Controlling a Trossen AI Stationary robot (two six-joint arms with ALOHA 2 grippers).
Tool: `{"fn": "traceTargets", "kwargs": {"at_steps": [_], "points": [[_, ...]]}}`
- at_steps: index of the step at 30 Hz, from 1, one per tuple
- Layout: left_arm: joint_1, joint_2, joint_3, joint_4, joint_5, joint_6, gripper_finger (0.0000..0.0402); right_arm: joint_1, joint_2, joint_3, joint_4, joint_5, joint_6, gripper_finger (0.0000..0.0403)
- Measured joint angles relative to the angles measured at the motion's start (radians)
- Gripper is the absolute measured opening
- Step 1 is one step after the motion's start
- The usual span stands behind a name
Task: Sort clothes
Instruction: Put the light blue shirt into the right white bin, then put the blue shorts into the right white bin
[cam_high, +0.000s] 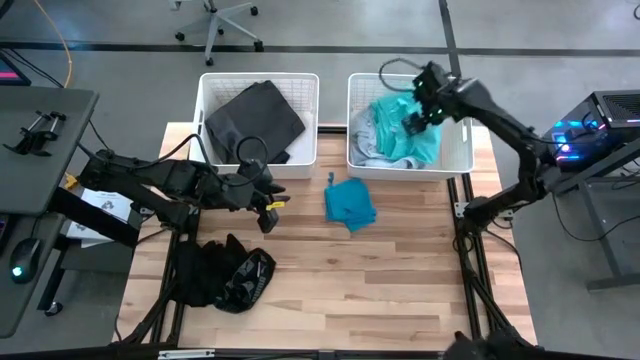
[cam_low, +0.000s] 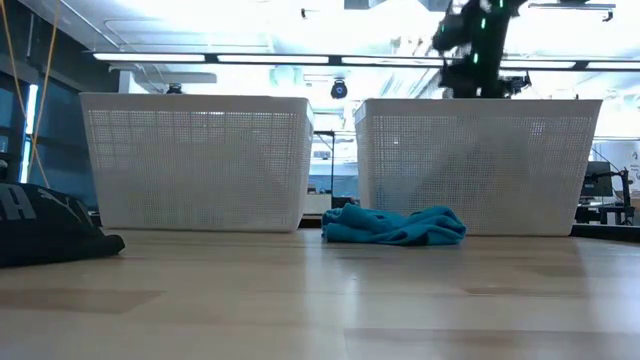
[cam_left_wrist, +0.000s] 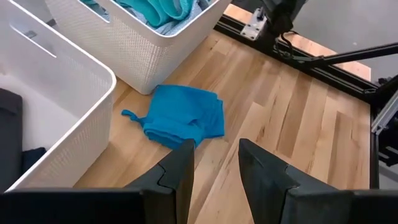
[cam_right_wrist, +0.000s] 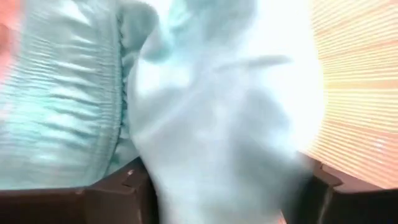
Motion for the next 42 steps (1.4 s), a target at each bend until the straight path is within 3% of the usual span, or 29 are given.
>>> {"fn": "traceTargets", "kwargs": {"at_steps": [5, 10, 15, 23, 26, 32, 36, 42], "points": [[0.000, 0.000, 0.000, 0.000, -0.001, -0.015, 0.0115, 0.023, -0.009, 0.212, -0.164, -0.016, 0.046, 0.0244], [0.000, 0.000, 0.000, -0.003, -0.001, -0.015, 0.0115, 0.151, -0.097, 0.254, -0.122, -0.130, 0.016, 0.0245], [0.000, 0.000, 0.000, -0.005, -0.001, -0.015, 0.0115, 0.397, -0.220, 0.155, 0.035, -0.205, -0.006, 0.0245], [0.003, 0.000, 0.000, -0.004, -0.013, -0.042, 0.0115, 0.763, -0.301, -0.157, 0.272, -0.303, 0.070, 0.0245], [0.003, 0.000, 0.000, -0.004, -0.016, -0.042, 0.0115, 0.865, -0.273, -0.283, 0.399, -0.296, 0.120, 0.0245], [0.003, 0.000, 0.000, -0.004, -0.024, -0.043, 0.0115, 0.990, -0.138, -0.424, 0.638, -0.154, 0.160, 0.0245], [0.003, 0.000, 0.000, -0.004, -0.024, -0.050, 0.0115, 0.986, -0.002, -0.438, 0.715, -0.141, 0.143, 0.0245], [0.002, 0.000, -0.001, -0.004, -0.024, -0.077, 0.0115, 0.938, 0.197, -0.426, 0.767, -0.022, 0.116, 0.0228]]}}
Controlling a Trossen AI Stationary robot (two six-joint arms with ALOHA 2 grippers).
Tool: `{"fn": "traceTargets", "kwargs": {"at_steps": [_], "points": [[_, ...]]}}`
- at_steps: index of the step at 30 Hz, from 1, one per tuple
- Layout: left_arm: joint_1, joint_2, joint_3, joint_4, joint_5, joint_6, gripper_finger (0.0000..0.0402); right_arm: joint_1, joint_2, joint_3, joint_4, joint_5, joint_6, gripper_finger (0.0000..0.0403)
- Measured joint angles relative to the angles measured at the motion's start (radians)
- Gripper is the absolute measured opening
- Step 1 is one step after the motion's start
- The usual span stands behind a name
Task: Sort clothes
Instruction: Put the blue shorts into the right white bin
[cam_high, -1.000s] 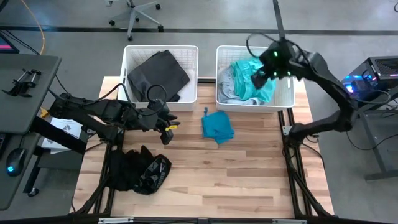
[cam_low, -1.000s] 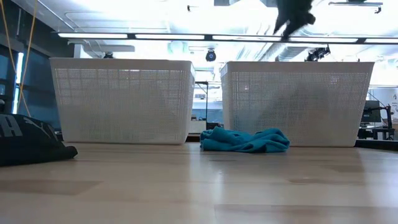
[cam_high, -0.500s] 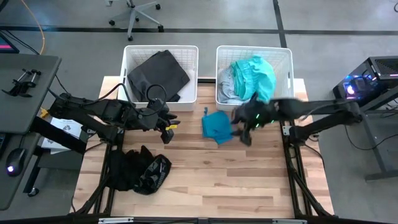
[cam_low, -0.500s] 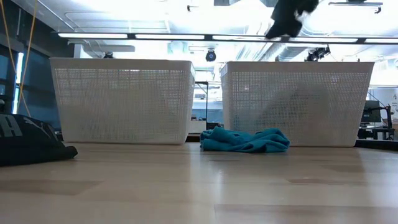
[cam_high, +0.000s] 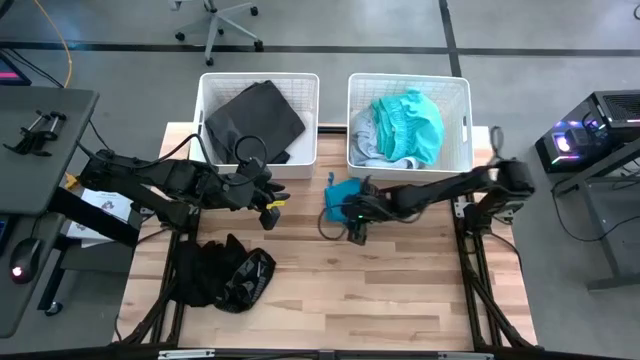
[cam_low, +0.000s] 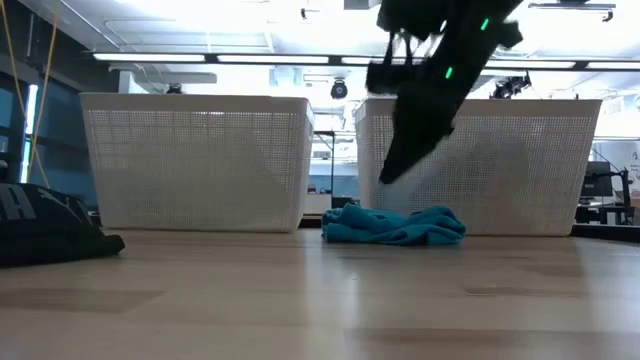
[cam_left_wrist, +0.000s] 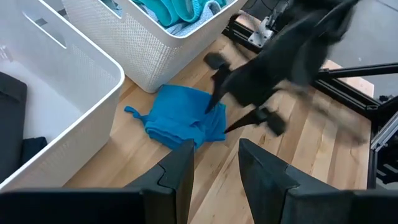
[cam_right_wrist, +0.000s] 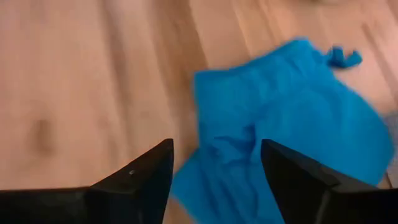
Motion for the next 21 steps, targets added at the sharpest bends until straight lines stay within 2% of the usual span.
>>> {"fn": "traceTargets", "kwargs": {"at_steps": [8, 11, 15, 21], "points": [[0.000, 0.000, 0.000, 0.001, 0.000, -0.014, 0.0115, -0.047, 0.210, 0.008, 0.058, -0.007, 0.041, 0.0126], [-0.002, 0.000, 0.000, 0.002, 0.001, -0.027, 0.0115, -0.054, 0.246, 0.009, 0.071, -0.056, 0.059, 0.0078], [-0.016, 0.000, 0.000, 0.002, 0.000, -0.044, 0.0115, -0.042, 0.237, 0.007, 0.080, -0.121, 0.064, 0.0012], [-0.042, 0.000, 0.000, 0.001, 0.000, -0.060, 0.0115, -0.002, 0.102, -0.007, 0.037, -0.228, 0.116, 0.0005]]}}
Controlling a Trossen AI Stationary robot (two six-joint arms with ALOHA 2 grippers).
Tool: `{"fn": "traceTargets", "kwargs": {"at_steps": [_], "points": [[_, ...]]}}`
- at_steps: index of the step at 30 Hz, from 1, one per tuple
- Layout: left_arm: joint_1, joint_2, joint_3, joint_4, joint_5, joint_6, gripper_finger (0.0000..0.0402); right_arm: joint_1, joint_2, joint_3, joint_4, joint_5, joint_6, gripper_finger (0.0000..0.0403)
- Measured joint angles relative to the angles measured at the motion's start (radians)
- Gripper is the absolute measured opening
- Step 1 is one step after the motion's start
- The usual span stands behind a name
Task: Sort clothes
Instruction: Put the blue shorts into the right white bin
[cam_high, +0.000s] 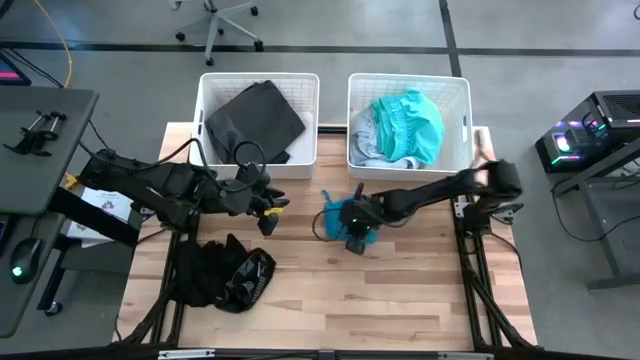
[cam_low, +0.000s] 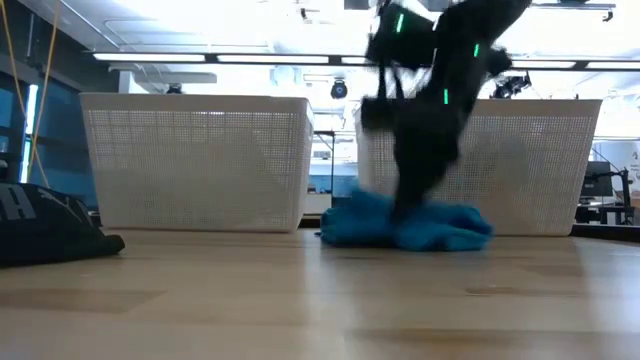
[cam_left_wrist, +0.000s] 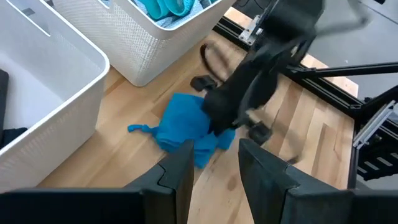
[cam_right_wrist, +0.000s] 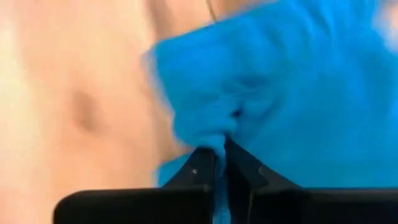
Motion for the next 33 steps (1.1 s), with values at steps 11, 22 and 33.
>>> {"fn": "traceTargets", "kwargs": {"at_steps": [11, 22, 33], "points": [[-0.045, 0.000, 0.000, -0.005, 0.000, -0.017, 0.0115, 0.016, -0.436, 0.054, 0.013, -0.013, 0.053, 0.0002], [-0.045, 0.000, 0.000, 0.001, -0.006, -0.017, 0.0115, -0.134, -0.589, 0.504, -0.210, 0.370, -0.272, 0.0001], [-0.045, 0.000, 0.000, 0.001, -0.015, -0.025, 0.0115, -0.726, -0.546, 0.360, -0.472, 0.119, -0.341, 0.0000]]}}
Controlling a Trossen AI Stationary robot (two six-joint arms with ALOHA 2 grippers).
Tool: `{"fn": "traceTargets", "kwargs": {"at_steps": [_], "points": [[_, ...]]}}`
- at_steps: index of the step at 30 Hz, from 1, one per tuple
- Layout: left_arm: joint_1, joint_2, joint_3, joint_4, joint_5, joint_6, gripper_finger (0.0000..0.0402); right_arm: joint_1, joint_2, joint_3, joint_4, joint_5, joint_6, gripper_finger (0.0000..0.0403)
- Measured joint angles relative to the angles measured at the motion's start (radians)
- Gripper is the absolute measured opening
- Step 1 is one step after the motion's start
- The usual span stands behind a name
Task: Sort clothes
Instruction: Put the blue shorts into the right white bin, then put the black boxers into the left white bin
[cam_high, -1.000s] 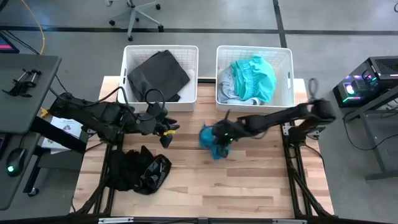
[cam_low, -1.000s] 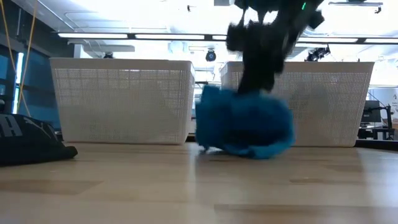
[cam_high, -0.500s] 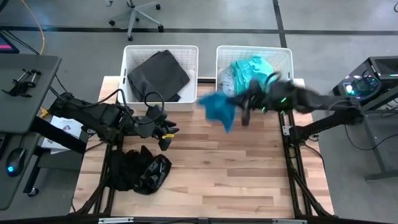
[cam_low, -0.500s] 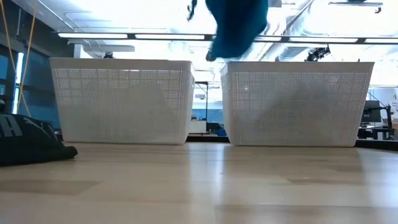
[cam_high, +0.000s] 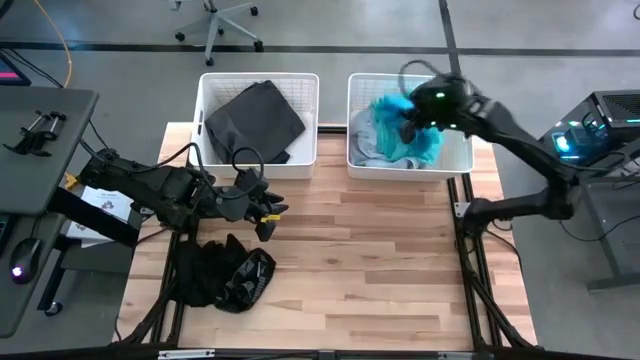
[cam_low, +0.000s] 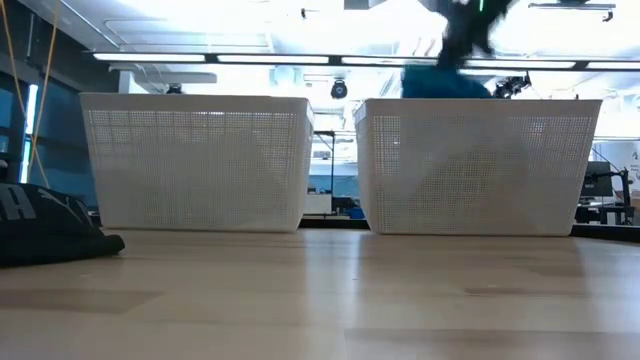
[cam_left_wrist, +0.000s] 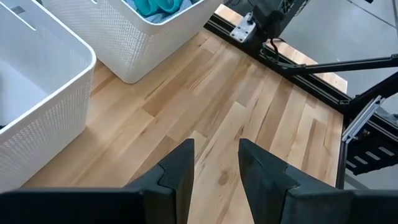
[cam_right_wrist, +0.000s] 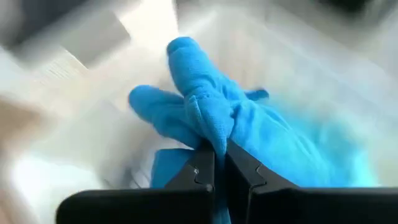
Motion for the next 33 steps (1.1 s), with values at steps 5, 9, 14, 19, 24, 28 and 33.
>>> {"fn": "traceTargets", "kwargs": {"at_steps": [5, 9, 14, 19, 24, 28, 33], "points": [[0.000, 0.000, 0.000, 0.000, 0.000, -0.001, 0.0115, -0.167, 0.093, -0.280, 0.102, 0.014, 0.095, 0.0013], [0.000, 0.000, 0.000, -0.001, 0.000, -0.001, 0.0115, -0.237, 0.179, -0.350, 0.105, -0.041, 0.095, 0.0064], [0.000, 0.000, 0.000, -0.003, 0.050, -0.003, 0.0115, -0.258, 0.218, -0.251, 0.001, -0.074, 0.062, 0.0155], [-0.015, 0.000, 0.000, -0.074, 0.189, -0.036, 0.0115, -0.247, 0.177, -0.027, -0.142, 0.016, 0.058, 0.0202], [-0.092, 0.007, -0.004, -0.253, 0.293, -0.143, 0.0115, -0.182, 0.076, 0.149, -0.163, 0.048, 0.073, 0.0208], [-0.198, 0.016, -0.072, -0.265, 0.292, -0.271, 0.0115, -0.059, -0.020, 0.196, -0.121, 0.041, 0.096, 0.0209], [-0.343, 0.061, -0.254, -0.050, 0.300, -0.341, 0.0116, 0.145, -0.119, 0.175, -0.070, 0.038, 0.154, 0.0209]]}}
